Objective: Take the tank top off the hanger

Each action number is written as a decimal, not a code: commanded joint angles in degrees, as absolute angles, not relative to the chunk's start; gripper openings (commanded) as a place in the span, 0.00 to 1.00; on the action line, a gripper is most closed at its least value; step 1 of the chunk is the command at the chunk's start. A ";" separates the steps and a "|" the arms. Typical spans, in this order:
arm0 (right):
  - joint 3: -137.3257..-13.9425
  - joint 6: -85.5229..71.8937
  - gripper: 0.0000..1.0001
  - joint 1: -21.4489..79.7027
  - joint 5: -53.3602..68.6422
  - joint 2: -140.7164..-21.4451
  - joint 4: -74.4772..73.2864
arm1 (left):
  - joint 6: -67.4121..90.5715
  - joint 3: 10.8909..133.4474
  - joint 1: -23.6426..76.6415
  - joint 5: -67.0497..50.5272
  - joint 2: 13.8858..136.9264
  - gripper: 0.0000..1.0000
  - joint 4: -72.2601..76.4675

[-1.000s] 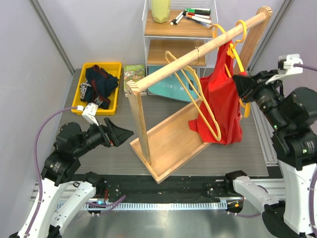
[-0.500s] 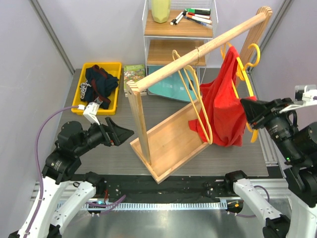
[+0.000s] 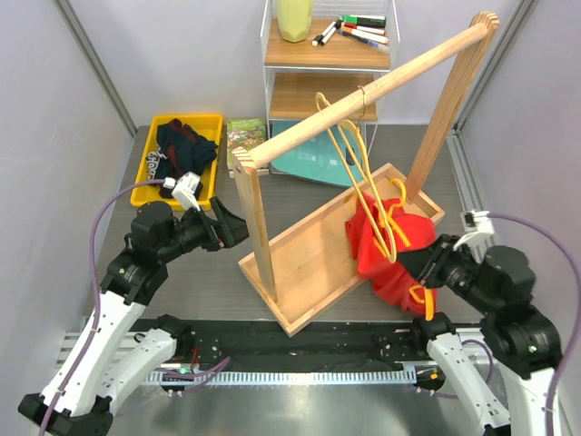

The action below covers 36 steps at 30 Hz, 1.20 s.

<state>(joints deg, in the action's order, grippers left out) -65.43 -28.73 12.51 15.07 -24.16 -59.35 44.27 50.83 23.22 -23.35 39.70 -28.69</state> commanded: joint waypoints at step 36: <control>-35.68 -52.47 0.01 12.48 43.77 -22.85 -7.47 | 49.83 49.48 25.75 -37.44 66.36 0.63 -1.05</control>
<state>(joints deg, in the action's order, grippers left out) -28.80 -56.99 12.58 45.25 -24.82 -14.31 49.39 47.35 25.50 -36.10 66.87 -4.97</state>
